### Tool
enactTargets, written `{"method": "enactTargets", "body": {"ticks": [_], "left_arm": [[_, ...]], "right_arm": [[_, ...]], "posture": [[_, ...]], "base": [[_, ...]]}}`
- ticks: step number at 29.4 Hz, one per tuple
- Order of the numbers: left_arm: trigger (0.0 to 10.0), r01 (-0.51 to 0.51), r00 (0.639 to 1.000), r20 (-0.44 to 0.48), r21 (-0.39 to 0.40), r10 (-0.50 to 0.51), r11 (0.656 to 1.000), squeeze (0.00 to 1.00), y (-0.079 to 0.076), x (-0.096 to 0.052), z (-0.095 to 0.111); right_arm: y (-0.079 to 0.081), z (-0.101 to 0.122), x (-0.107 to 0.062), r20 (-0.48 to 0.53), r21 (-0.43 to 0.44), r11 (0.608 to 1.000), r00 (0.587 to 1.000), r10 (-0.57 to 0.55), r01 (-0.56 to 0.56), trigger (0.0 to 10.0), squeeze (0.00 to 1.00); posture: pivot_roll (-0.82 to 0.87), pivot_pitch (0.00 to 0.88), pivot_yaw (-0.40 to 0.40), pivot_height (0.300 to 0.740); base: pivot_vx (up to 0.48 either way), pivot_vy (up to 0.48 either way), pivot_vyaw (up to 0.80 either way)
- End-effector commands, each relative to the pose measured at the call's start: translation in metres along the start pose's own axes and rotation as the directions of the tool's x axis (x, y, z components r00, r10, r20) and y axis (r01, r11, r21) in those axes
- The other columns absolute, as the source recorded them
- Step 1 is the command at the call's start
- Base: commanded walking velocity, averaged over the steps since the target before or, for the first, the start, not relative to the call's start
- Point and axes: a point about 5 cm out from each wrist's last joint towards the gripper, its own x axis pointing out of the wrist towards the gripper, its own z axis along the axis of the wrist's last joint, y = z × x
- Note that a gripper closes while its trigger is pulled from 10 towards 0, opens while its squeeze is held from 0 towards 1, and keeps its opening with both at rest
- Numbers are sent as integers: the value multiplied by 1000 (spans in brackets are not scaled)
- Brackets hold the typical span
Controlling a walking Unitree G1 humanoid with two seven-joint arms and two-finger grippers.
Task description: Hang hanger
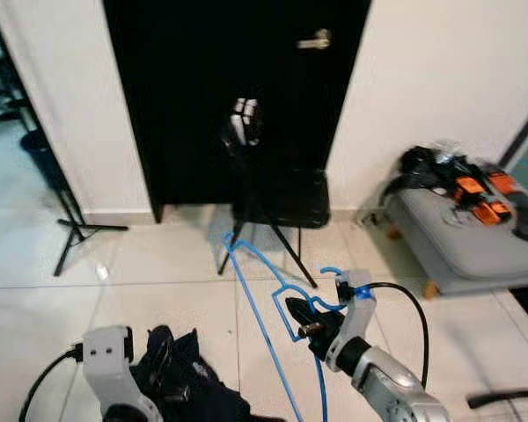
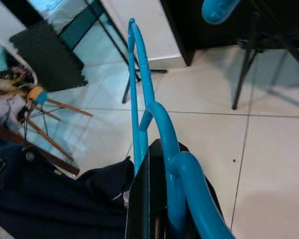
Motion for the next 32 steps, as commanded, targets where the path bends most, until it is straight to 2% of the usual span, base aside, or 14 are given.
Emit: {"method": "enactTargets", "body": {"ticks": [1,32], "left_arm": [[10000,7,1000,-5,-7,-7,1000,0,0,-1,-1],[10000,21,1000,-21,-26,-22,999,0,1,1,-4]], "right_arm": [[-1,2,-1,5,10,1000,1000,2,-2,10000,0],[-2,-1,1,-21,47,999,1000,23,-22,10000,0]], "posture": [[-17,70,-5,740],[-9,59,-23,740]], "base": [[0,0,-800],[0,0,-800]]}}
